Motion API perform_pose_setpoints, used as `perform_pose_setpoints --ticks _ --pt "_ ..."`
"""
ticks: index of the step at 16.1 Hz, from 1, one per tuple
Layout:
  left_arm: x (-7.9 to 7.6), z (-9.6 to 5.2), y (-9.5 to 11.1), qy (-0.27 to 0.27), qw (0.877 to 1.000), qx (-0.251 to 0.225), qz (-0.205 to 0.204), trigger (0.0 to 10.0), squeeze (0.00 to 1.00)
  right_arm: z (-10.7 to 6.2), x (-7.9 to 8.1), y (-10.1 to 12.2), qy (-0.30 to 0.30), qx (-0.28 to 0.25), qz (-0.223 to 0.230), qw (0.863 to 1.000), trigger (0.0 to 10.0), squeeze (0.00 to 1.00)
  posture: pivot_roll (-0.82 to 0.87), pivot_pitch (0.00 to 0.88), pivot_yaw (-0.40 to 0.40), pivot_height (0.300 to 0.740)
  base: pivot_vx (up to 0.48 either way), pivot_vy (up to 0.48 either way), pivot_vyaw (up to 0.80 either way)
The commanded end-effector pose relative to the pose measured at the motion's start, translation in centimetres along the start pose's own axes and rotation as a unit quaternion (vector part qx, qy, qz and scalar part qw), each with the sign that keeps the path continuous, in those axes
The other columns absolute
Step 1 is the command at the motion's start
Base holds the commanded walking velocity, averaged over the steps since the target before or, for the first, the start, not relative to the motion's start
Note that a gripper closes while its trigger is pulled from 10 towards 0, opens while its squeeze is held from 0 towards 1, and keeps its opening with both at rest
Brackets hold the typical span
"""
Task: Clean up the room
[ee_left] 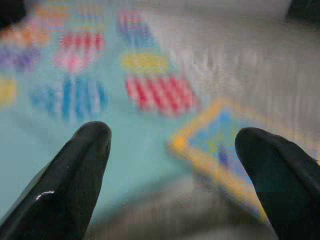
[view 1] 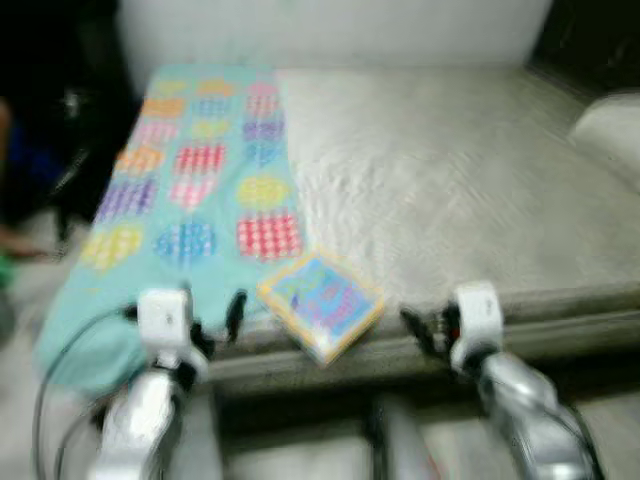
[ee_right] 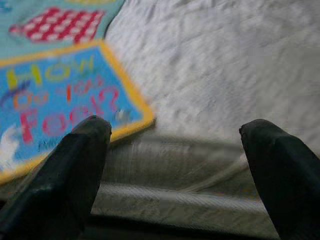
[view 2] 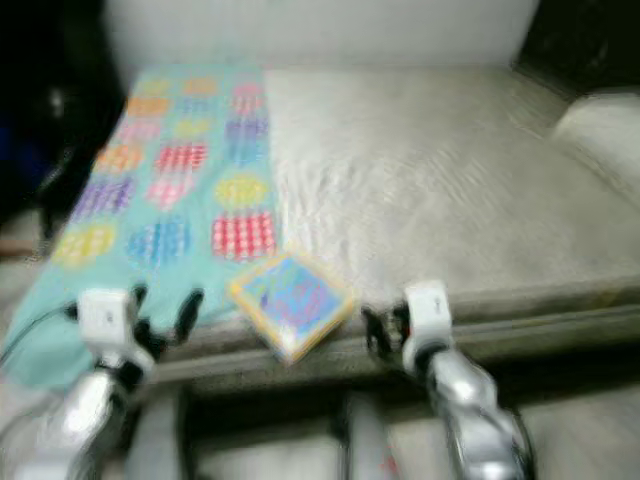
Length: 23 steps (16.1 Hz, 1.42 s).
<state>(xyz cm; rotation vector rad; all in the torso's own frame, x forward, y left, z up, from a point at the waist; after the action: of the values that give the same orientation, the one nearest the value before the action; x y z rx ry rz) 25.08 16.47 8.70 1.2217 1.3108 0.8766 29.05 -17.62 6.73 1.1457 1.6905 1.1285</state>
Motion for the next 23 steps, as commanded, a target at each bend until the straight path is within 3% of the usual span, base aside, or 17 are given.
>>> perform_pose_setpoints --ticks 1,5,7,10,11,12,14,17,21,23 --pt "0.3 0.3 0.8 0.005 1.000 -0.011 0.010 10.0 0.00 0.0 0.3 0.2 0.007 0.000 -0.004 1.000 10.0 0.00 -0.09 0.064 -0.034 0.501 0.000 0.000 0.00" --pt "0.2 0.6 0.7 0.010 1.000 -0.010 0.009 10.0 0.00 0.2 0.8 0.2 0.021 0.003 -0.010 1.000 10.0 0.00 -0.09 0.064 -0.033 0.501 0.000 0.000 0.00" --pt "0.3 0.7 0.6 0.018 1.000 -0.004 0.005 10.0 0.00 0.8 1.5 0.1 0.027 0.035 0.004 0.999 10.0 0.00 -0.09 0.064 -0.031 0.501 0.000 0.000 0.00" --pt "0.0 0.7 0.1 0.012 1.000 0.020 -0.008 10.0 0.00 2.4 4.1 0.4 0.076 0.067 0.022 0.995 10.0 0.00 -0.08 0.073 -0.027 0.501 0.000 0.000 0.00" --pt "-0.6 0.1 -0.5 -0.009 0.998 0.052 -0.041 10.0 0.00 3.6 5.4 0.1 0.091 0.092 0.043 0.991 10.0 0.00 -0.06 0.078 -0.024 0.501 0.000 0.000 0.00" --pt "-0.8 0.0 -0.6 -0.014 0.997 0.057 -0.046 10.0 0.00 3.8 5.5 0.2 0.090 0.094 0.044 0.990 10.0 0.00 -0.06 0.078 -0.024 0.501 0.000 0.000 0.00" --pt "-0.9 -0.6 -0.3 -0.019 0.997 0.058 -0.043 10.0 0.00 5.0 7.5 0.1 0.142 0.131 0.078 0.978 10.0 0.00 -0.02 0.079 -0.015 0.501 0.000 0.000 0.00" --pt "-0.9 -0.8 -0.4 -0.019 0.996 0.072 -0.045 10.0 0.00 5.3 8.3 -0.2 0.169 0.155 0.101 0.968 10.0 0.00 -0.01 0.078 -0.012 0.501 0.000 0.000 0.00" --pt "-1.6 -1.2 -0.7 -0.035 0.993 0.091 -0.060 10.0 0.00 5.4 8.2 -0.7 0.170 0.183 0.186 0.950 10.0 0.00 -0.01 0.075 -0.004 0.501 0.000 0.000 0.00" --pt "-1.7 -1.2 -0.8 -0.042 0.993 0.097 -0.059 10.0 0.00 5.4 8.4 -0.5 0.174 0.179 0.194 0.949 10.0 0.00 -0.01 0.074 0.001 0.501 0.000 0.000 0.00"
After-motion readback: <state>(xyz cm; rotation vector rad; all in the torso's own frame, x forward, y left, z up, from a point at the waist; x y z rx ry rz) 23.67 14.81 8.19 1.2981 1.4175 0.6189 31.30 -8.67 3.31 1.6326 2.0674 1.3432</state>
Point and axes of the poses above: a point about 5 cm out from each wrist's last joint towards the gripper, its own z axis pointing out of the wrist towards the gripper, its own y axis along the axis of the wrist's last joint, x = y × z, the point moved 2 cm from there along z, pointing out of the wrist towards the gripper, and after that the axes turned 6 degrees about -z, right-handed, at the moved point
